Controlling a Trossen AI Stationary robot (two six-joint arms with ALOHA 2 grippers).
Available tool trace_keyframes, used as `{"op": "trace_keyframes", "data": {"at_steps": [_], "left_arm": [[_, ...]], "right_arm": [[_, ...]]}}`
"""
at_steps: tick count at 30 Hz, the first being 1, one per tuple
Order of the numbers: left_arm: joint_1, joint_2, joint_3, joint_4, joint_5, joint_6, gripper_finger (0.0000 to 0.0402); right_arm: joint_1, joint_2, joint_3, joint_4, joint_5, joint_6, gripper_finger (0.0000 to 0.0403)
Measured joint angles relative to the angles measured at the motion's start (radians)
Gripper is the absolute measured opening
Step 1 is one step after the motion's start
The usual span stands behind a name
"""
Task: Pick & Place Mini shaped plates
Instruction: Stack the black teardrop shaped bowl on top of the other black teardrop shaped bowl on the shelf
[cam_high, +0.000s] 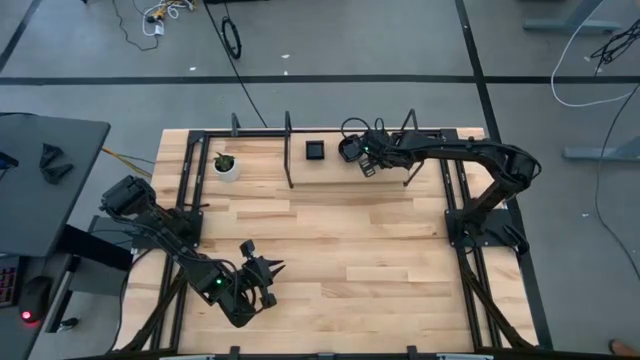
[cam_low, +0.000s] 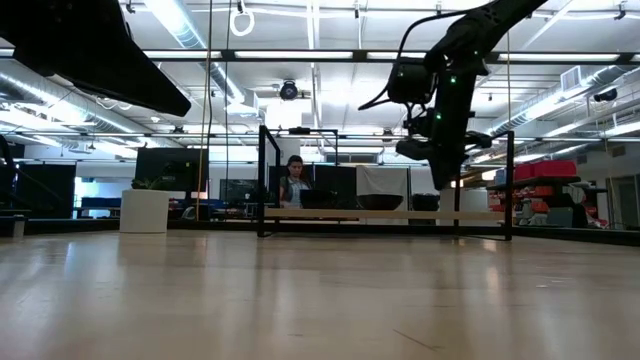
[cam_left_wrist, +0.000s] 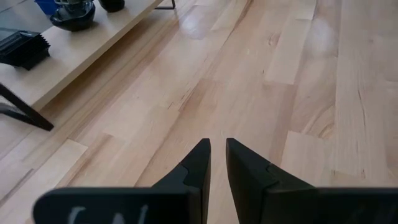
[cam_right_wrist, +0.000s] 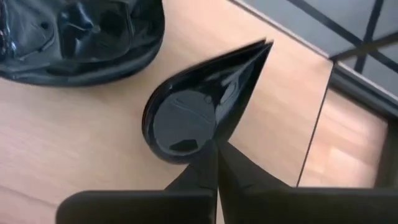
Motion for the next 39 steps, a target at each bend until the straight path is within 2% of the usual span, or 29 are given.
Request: {"op": "trace_keyframes", "data": {"at_steps": [18,30,39], "left_arm": [[0.000,0.000,0.000,0.000,-0.011,0.000,0.0055],[0.001,0.000,0.000,0.000,-0.011,0.002,0.0055],[0.002,0.000,0.000,0.000,-0.011,0.001,0.0055]], "right_arm": [[-0.015,0.032,0.000,-0.017,-0.014,0.042,0.0001],[-0.001,0.019,0.000,0.052,0.056,0.001,0.0004],[0.008,0.019,0.000,0.194,-0.043,-0.041,0.0006]]}}
